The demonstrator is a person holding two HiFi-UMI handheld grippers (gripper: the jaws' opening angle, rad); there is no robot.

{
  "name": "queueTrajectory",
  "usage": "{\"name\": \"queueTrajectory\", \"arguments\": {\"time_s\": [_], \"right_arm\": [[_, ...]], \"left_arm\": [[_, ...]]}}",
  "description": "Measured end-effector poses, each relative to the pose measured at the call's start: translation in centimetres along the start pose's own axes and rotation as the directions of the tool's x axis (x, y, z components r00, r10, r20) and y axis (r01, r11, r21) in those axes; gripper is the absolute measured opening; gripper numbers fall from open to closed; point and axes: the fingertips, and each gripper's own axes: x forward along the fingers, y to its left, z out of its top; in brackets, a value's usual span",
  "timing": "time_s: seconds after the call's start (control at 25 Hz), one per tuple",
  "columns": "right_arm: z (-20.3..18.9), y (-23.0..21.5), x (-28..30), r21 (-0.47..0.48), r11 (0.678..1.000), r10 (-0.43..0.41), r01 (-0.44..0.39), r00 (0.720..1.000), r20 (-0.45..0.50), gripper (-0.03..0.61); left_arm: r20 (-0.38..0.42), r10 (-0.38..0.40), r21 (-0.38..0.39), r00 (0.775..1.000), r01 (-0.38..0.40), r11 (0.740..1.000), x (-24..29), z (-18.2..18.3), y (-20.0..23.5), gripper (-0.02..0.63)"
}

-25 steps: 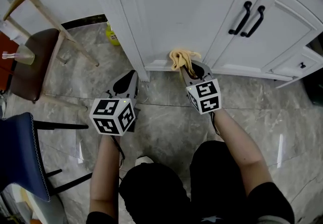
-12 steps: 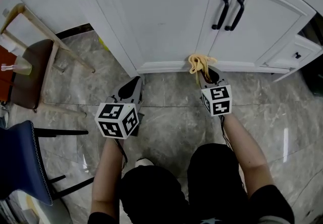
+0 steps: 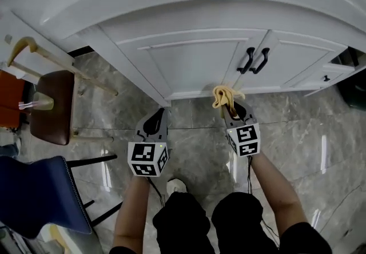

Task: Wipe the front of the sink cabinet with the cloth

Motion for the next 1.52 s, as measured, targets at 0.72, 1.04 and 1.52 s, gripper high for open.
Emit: {"name": "queueTrajectory", "arguments": {"time_s": [0.72,1.04,1.52], "right_arm": [[26.4,1.6,-24.3,0.098,0.983,0.156,-0.152,0.987,-0.032,0.084],[33.6,0.3,-35.0,0.063,0.980,0.190,-0.187,0.981,-0.046,0.084],[37.7,1.7,-42.1,0.045,0.985,0.166,-0.166,0.986,0.009,0.084]], "left_arm": [[-0.043,0.202,-0.158,0.978,-0.206,0.966,-26.8,21.7,-10.2,0.014],[0.068,0.212,-0.226,0.975,-0.192,0.955,-36.5,33.0,-19.9,0.014],[0.070,0.167,-0.256,0.983,-0.144,0.956,-43.9,32.3,-25.8,0.015]]}}
